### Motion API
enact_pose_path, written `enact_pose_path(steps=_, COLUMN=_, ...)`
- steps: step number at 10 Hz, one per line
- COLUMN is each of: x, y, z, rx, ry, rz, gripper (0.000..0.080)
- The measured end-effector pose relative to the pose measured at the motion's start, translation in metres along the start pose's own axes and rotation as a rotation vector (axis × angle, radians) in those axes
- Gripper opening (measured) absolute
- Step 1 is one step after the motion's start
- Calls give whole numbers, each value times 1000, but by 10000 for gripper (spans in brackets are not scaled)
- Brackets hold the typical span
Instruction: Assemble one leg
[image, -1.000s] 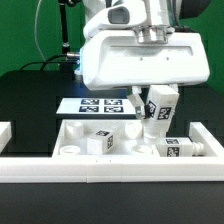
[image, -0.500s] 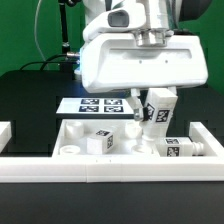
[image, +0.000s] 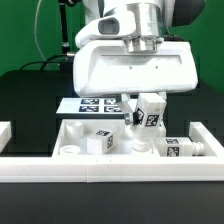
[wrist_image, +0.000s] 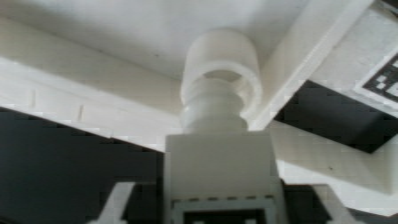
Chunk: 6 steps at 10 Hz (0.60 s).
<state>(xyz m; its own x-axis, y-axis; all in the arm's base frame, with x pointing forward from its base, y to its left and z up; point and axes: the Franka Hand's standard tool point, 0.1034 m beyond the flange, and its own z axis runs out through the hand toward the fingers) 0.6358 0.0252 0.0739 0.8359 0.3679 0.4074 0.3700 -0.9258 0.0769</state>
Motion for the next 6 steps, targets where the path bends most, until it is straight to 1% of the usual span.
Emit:
enact_pose_path(steps=3, x=-1, y=-5, z=3, rx=5, ry=-4, rz=-4, gripper=282)
enact_pose_path(steps=6, x=-7, y=-5, z=10, rx=5, ry=-9, rz=-1, gripper=282)
